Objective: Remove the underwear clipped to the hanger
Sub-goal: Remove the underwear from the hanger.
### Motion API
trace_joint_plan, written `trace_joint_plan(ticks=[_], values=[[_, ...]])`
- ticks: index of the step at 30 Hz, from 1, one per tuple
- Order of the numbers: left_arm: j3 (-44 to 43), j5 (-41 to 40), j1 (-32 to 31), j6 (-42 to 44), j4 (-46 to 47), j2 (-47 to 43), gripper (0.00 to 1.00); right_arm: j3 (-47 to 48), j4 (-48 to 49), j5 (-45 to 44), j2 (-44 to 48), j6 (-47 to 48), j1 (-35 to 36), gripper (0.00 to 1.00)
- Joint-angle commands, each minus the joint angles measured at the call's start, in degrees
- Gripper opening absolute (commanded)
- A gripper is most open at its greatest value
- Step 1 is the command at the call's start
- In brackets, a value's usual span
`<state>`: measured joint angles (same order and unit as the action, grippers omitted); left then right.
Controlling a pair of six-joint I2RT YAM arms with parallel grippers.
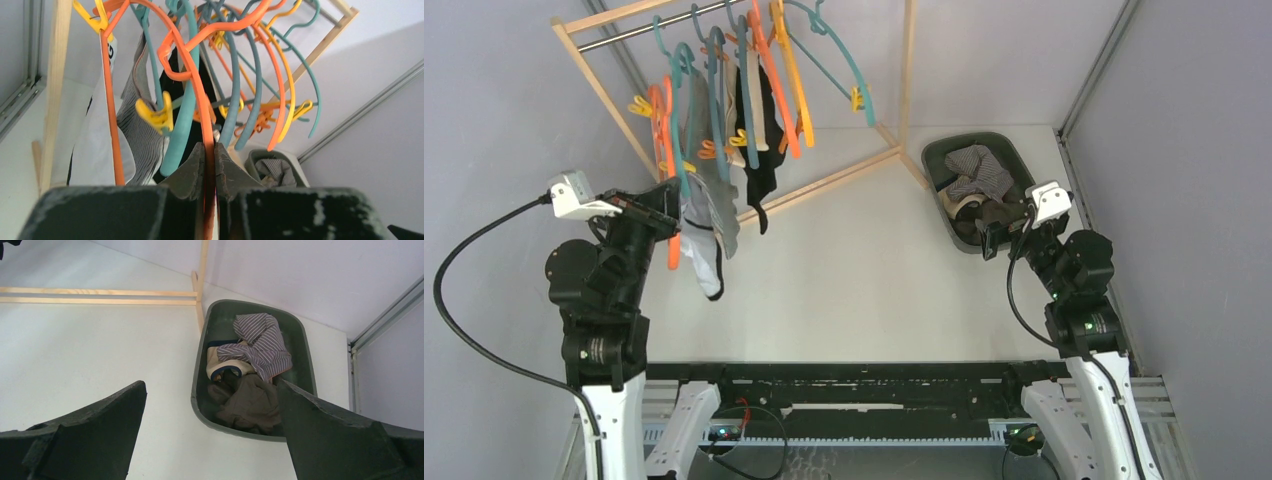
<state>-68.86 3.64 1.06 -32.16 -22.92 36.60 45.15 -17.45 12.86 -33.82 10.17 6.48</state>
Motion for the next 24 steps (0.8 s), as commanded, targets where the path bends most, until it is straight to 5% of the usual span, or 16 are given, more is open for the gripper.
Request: trace_joint_plan(ticks=[1,24], values=[[-5.06,0.67,-0.33,4.04,-7.18,-2.75,0.0,0.03,1.16,0.82,-0.87,0.91,0.48,1.0],[-7.96,7.51,-0.34,9.63,-30.14,-15.8,0.0,-0.8,1.14,2.76,-4.25,2.44,0.29,1.0]])
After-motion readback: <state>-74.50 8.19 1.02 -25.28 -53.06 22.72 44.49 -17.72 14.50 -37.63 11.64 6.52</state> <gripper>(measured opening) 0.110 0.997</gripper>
